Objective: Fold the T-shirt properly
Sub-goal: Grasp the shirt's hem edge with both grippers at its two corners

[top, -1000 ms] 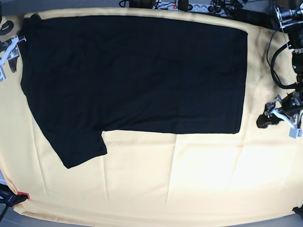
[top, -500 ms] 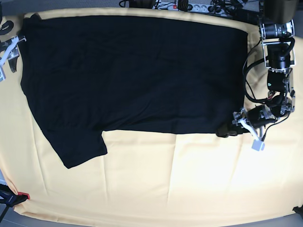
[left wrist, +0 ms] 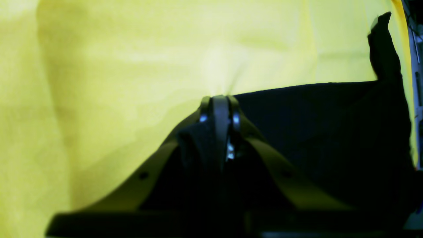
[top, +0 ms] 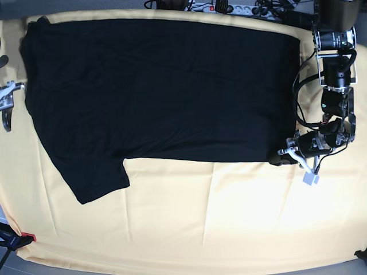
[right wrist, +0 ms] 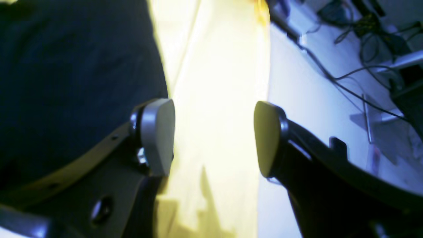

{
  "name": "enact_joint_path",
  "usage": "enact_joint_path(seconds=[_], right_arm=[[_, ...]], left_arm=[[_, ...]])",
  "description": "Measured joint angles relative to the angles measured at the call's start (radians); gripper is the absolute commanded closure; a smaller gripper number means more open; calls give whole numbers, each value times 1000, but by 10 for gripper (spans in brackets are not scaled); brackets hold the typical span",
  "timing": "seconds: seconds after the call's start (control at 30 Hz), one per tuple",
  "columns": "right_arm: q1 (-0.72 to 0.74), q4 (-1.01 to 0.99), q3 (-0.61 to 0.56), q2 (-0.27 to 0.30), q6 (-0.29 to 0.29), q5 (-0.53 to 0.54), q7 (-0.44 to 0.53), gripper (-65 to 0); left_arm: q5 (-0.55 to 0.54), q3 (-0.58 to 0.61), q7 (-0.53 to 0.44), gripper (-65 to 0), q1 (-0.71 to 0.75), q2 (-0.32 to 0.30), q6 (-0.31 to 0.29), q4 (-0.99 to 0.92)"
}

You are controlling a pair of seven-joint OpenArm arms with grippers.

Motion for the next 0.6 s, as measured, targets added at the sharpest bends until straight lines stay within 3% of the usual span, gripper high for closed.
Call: enact_joint_path(seconds=[0.07,0.27,0.37,0.6], right_arm=[[87,-106,-53,0,-5,-8,8,-392],[370,-471,-286,-8,52,1,-30,-392],[494,-633,-372,-5,69,54,-65,-392],[743,-988,-429,-64,148,91,-92,-392]], left_arm=[[5,0,0,0,-2,0,3,0],[8,0,-2,0,-2,0,-21,0],[8,0,-2,0,-2,0,-22,0],[7,0,-2,0,-2,0,-22,0]])
